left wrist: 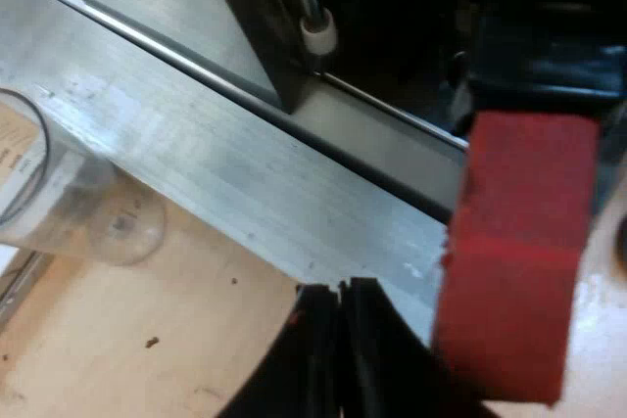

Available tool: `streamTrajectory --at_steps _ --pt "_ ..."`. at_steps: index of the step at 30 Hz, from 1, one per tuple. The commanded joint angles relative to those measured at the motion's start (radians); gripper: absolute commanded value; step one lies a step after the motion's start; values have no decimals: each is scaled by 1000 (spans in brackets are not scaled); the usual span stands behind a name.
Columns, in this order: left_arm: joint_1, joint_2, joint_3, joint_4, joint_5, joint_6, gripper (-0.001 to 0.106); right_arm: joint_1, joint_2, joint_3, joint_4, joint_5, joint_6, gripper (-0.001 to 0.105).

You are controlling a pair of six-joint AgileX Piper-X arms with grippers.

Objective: Put the handle in the coffee machine

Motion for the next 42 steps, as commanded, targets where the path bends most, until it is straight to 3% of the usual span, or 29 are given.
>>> streamTrajectory --at_steps 1,10,15,21,27,34,38,41,42 --pt "-5 -17 -11 34 26 6 1 -8 -33 -20 -98 6 -1 39" --pt "-5 -24 -11 150 88 6 1 -8 -33 -20 -98 6 -3 39" --pt "-5 -24 -11 215 168 -54 1 -8 -33 -20 -98 2 -11 39" --pt "-5 -24 -11 289 214 -60 1 -8 -33 -20 -98 -4 -47 39" --pt "-5 -24 -11 302 253 -113 1 -8 -33 -20 -98 -11 -47 39" --pt "-9 -38 -3 324 273 -120 1 -4 -33 -20 -98 -11 -47 39" --pt "-52 -67 36 315 274 -120 1 -4 -33 -20 -98 -11 -47 39" --pt "-77 -81 57 287 274 -145 1 1 -33 -20 -98 -11 -47 39" --pt "-96 -93 63 256 263 -194 1 3 -33 -20 -98 -11 -49 39"
